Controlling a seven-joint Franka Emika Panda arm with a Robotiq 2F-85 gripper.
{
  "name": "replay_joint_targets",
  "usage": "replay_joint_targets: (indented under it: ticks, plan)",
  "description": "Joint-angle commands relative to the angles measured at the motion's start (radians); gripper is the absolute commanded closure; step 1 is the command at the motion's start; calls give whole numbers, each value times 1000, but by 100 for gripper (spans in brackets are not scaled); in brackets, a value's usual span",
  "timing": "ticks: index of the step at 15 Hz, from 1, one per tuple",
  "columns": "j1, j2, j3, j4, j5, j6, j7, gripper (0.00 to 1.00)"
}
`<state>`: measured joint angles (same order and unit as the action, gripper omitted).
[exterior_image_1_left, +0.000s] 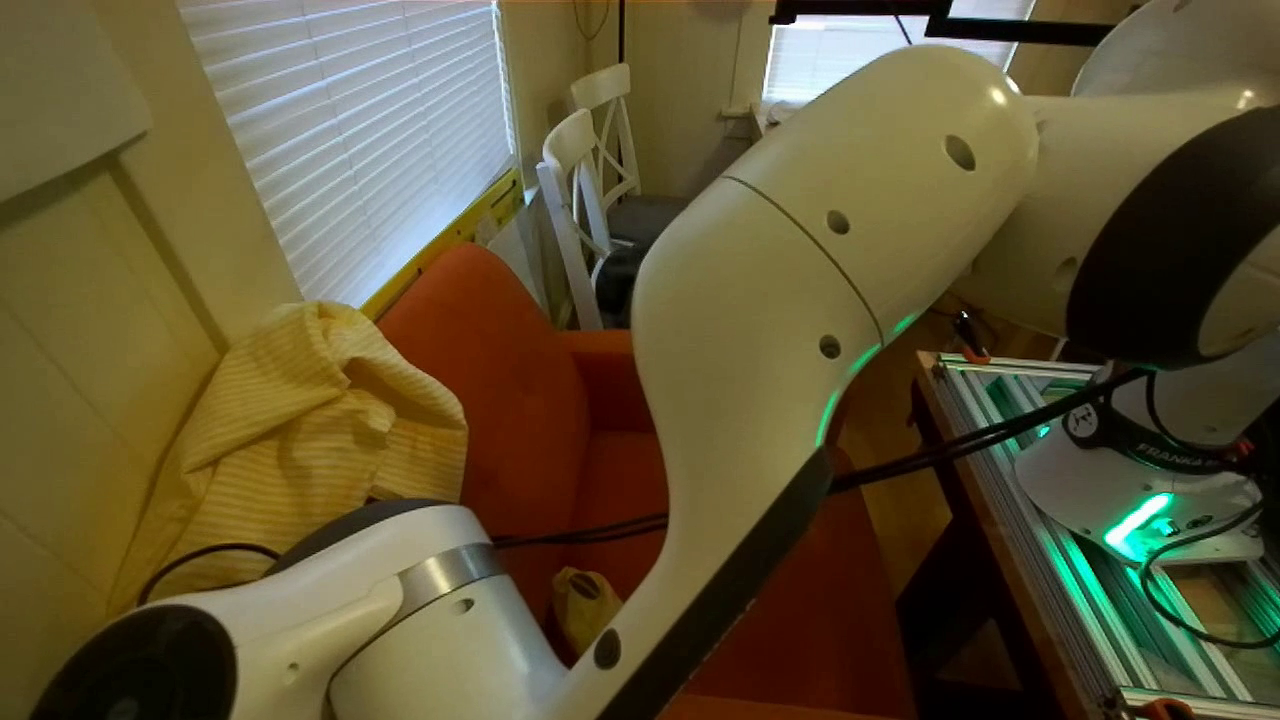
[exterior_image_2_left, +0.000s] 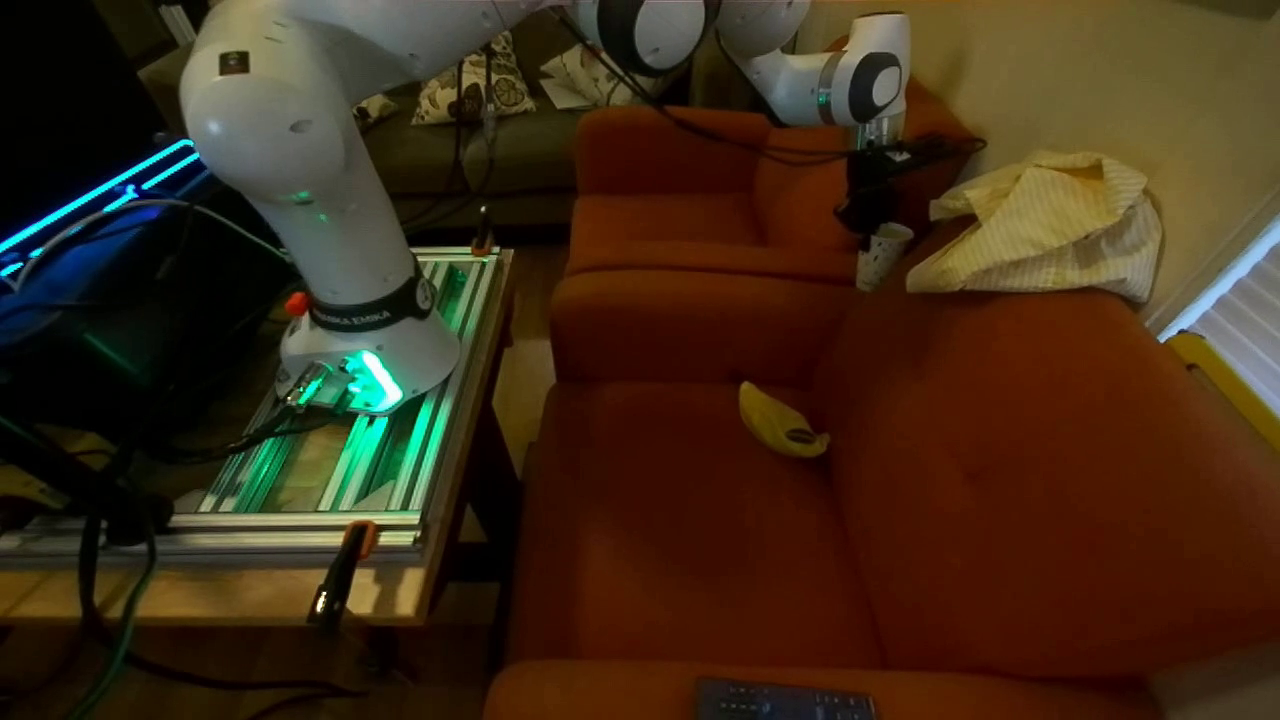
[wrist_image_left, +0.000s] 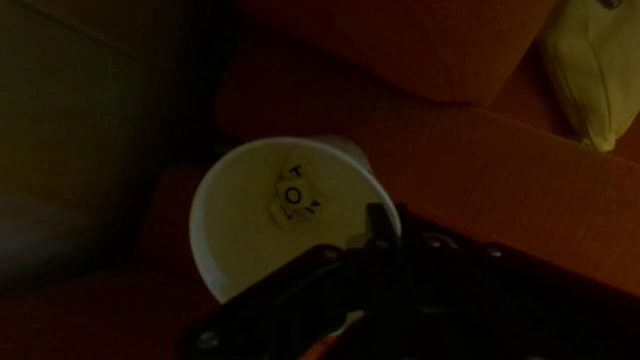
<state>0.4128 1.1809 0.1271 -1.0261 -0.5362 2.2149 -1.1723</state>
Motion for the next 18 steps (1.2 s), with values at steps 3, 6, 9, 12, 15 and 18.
replay_joint_targets:
  ticks: [3, 6, 9, 12, 15, 18]
  plan:
    - [24, 78, -4, 96, 45, -13, -46, 60]
    - [29, 96, -7, 114, 50, -12, -47, 48]
    - [14, 95, 14, 114, 32, -3, -33, 79]
    - [0, 78, 26, 104, 43, -2, -22, 93]
    - [-17, 64, 45, 98, 55, -7, -13, 100]
    - [-36, 58, 64, 93, 82, -18, -9, 98]
